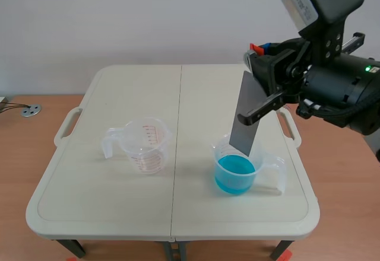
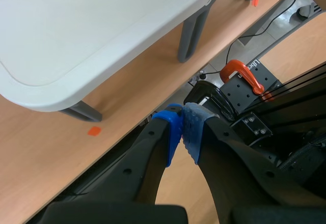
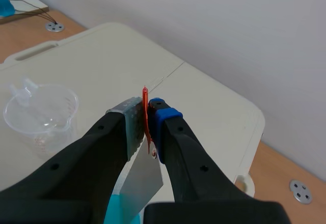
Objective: Hold the metal plate by the orange handle, dip it into the blue solution, take it out and point at it, then put the plate back in the beaker on the left.
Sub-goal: 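Hold the plate still in the solution, then raise the plate and point at it, then put the plate into the left beaker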
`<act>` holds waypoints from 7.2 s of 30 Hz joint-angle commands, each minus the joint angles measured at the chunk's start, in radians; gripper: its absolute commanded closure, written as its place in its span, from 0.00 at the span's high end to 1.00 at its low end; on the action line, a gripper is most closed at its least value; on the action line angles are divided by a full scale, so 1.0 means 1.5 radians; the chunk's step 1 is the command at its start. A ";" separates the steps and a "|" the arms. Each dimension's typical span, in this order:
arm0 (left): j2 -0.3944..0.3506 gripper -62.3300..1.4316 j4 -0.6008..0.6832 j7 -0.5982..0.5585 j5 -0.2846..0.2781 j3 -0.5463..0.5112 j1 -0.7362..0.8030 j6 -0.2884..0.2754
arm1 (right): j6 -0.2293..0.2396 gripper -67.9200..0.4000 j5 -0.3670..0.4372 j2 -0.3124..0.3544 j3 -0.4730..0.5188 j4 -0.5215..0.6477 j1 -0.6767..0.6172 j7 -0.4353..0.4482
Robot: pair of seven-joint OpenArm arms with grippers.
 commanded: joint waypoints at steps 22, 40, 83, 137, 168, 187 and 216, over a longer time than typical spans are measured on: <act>0.005 0.06 0.010 0.052 -0.005 0.061 -0.287 -0.032 | 0.005 0.02 0.198 0.003 -0.003 0.174 0.004 -0.179; 0.107 0.06 0.008 0.204 0.003 0.276 -0.626 -0.031 | 0.005 0.02 0.235 0.003 -0.003 0.191 0.004 -0.215; 0.271 0.06 -0.094 0.264 0.107 0.428 -0.783 -0.032 | 0.005 0.02 0.242 0.003 -0.003 0.191 0.004 -0.226; 0.046 0.06 0.124 0.047 0.030 -0.075 -0.101 -0.011 | 0.005 0.02 0.242 0.003 -0.003 0.191 0.005 -0.226; 0.046 0.06 0.119 0.017 0.031 -0.229 0.168 -0.012 | 0.005 0.02 0.237 0.003 -0.071 0.171 0.122 -0.233; 0.109 0.06 0.119 0.026 0.036 -0.229 0.169 -0.014 | 0.005 0.02 0.237 0.001 -0.146 -0.023 0.257 -0.222; 0.214 0.06 0.119 0.090 0.036 -0.229 0.166 -0.017 | 0.005 0.02 0.236 -0.040 -0.254 -0.176 0.342 -0.188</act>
